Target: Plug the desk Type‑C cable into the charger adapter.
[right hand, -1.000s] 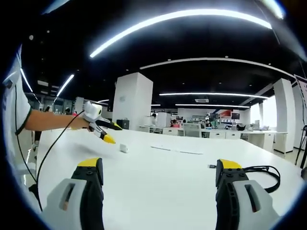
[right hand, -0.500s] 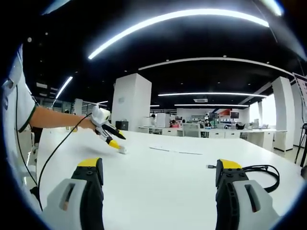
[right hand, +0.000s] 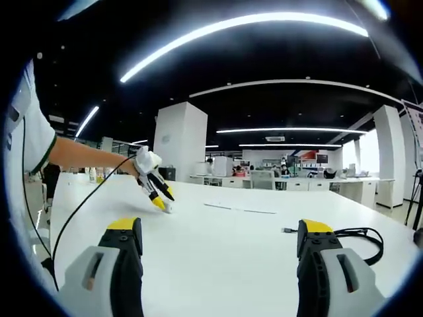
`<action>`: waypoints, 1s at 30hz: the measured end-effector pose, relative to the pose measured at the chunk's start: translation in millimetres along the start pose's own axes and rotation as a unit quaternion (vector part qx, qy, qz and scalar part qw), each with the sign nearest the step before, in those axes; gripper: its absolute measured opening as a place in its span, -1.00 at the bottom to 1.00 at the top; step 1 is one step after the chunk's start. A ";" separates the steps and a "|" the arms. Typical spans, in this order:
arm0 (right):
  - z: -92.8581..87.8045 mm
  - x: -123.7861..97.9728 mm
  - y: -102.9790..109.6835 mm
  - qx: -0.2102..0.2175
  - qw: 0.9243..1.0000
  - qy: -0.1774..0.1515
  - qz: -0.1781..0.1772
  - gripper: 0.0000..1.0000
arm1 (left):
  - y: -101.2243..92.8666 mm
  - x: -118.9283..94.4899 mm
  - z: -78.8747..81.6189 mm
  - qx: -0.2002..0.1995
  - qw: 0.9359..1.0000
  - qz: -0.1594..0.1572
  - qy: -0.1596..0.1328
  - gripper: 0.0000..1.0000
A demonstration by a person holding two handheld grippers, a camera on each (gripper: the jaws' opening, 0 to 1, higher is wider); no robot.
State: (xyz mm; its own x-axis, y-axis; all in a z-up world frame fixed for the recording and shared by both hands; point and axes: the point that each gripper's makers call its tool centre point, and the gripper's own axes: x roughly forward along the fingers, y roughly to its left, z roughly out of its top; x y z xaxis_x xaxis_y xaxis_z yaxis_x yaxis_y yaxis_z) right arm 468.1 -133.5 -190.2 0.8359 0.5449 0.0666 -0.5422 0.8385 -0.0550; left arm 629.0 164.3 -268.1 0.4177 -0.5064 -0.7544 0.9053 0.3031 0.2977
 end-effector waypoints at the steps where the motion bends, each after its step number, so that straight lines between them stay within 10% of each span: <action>1: -0.6 0.0 -0.2 0.000 1.000 0.001 0.000 0.98 | -1.2 1.5 2.3 0.004 1.000 -0.001 0.004 -0.37; 30: -4.3 3.5 3.9 0.001 1.000 0.007 0.008 0.97 | 21.2 19.3 -14.2 0.053 0.981 -0.116 0.147 -0.50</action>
State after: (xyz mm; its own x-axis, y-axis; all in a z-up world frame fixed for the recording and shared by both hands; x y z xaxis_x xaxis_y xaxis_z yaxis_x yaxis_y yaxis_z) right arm 469.3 -128.4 -194.5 0.8286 0.5575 0.0509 -0.5552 0.8300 -0.0538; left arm 655.2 172.4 -284.6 0.1724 -0.2929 -0.9405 0.9829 0.1134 0.1449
